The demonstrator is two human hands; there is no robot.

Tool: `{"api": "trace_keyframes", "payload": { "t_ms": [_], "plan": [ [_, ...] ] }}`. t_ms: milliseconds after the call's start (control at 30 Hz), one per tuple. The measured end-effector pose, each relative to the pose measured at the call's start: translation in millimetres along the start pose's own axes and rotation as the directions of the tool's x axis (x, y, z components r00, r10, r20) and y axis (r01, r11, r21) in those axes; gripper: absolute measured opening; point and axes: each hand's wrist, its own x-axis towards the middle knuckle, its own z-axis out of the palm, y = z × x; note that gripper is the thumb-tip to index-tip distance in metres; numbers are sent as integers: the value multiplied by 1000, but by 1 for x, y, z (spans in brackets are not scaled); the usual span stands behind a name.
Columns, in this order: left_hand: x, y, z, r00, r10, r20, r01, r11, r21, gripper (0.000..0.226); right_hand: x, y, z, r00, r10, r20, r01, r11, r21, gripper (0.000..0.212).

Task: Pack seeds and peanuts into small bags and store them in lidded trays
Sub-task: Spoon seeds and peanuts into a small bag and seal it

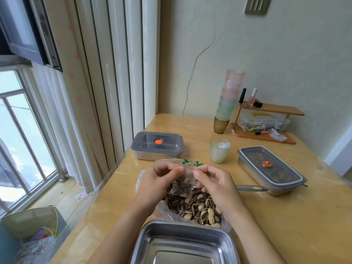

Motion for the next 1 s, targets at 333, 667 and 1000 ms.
{"api": "trace_keyframes", "payload": {
  "t_ms": [333,667,1000],
  "plan": [
    [1,-8,-4,991,-13,130,1,996,86,39,3,5,-5,991,-104,-86,91,986,-142,14],
    [3,-8,-4,979,16,201,-33,996,85,24,2,9,1,962,-216,-169,155,937,-312,24],
    [4,-9,-3,996,13,85,-20,997,77,19,-1,4,-3,966,-258,8,245,905,-348,22]
  ]
}}
